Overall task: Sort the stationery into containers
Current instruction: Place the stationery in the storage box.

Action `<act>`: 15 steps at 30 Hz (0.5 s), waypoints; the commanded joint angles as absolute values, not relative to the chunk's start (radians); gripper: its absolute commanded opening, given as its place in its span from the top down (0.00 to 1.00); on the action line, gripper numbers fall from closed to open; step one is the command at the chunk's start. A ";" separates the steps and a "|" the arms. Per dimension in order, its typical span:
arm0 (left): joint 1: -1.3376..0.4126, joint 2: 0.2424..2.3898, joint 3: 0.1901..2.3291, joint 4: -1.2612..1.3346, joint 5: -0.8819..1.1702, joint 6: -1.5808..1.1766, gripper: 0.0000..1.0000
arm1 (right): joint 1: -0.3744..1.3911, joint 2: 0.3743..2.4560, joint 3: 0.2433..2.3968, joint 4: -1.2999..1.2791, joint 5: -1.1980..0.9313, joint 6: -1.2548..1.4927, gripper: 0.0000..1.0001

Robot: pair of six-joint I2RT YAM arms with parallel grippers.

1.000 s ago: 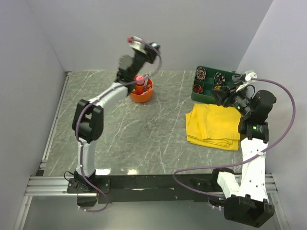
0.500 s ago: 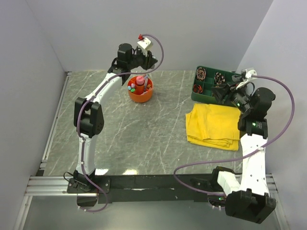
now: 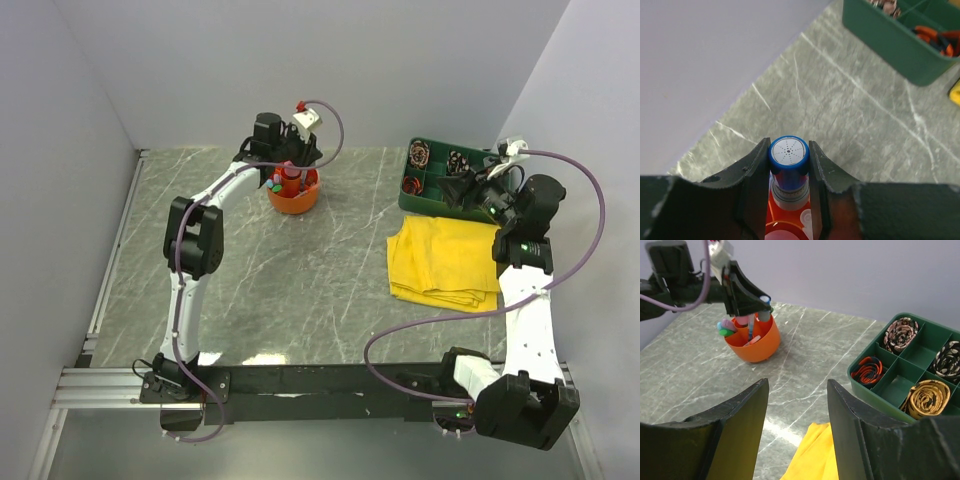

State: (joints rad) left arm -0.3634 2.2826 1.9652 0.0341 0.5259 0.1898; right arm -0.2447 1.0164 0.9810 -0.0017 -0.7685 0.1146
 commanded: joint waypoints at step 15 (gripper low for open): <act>-0.342 2.249 1.956 0.012 0.488 0.238 0.77 | -0.238 0.945 0.979 -0.014 -0.727 0.077 0.41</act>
